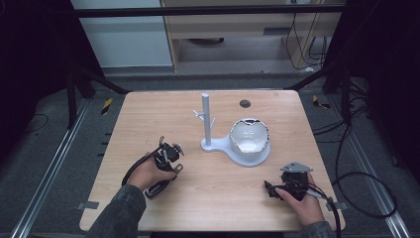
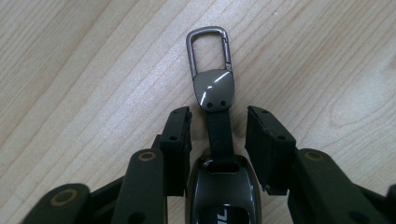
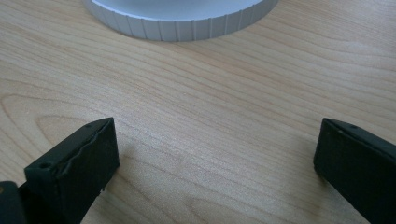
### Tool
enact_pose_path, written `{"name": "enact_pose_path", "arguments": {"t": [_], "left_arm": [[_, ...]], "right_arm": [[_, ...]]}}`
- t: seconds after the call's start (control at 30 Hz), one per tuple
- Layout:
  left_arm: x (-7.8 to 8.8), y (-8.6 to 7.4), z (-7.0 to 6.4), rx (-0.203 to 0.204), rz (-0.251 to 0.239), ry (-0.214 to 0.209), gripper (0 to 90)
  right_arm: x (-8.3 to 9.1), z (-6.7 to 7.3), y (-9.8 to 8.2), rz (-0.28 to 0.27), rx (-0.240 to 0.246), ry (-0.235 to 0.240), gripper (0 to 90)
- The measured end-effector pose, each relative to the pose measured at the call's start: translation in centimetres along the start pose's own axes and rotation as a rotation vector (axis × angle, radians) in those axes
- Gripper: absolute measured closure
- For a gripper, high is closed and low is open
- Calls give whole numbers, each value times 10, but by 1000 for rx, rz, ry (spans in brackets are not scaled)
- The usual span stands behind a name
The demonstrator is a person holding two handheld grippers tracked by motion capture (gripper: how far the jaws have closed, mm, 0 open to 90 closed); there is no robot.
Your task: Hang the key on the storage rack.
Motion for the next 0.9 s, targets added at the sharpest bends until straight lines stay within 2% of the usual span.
{"name": "enact_pose_path", "arguments": {"t": [0.2, 0.3, 0.53, 0.6, 0.7, 0.8, 0.9], "left_arm": [[0, 0, 0, -9, 2, -4, 659], [-1, 0, 1, 1, 1, -4, 674], [-4, 0, 0, -15, 21, -1, 709], [-3, -1, 1, -14, 19, 1, 750], [-3, -2, 1, -10, 11, -10, 790], [-1, -4, -2, -27, -1, -13, 797], [4, -7, -5, -24, -55, -24, 799]], "right_arm": [[0, 0, 0, 0, 0, 0, 5], [0, 0, 0, 0, 0, 0, 5], [0, 0, 0, 0, 1, 0, 4], [0, 0, 0, -1, 1, 3, 5], [0, 0, 0, -1, 1, 3, 4], [0, 0, 0, 0, 2, 3, 4], [0, 0, 0, -1, 4, 5, 4]]}}
Point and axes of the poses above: each handheld gripper's, and its own axes: x roughly backward along the jaws, y roughly out of its top, z roughly to its left, the point moved 6 cm from there along -x, roughly forward along the jaws, and after that the axes turned 4 degrees about -y, right-handed, at the moved point
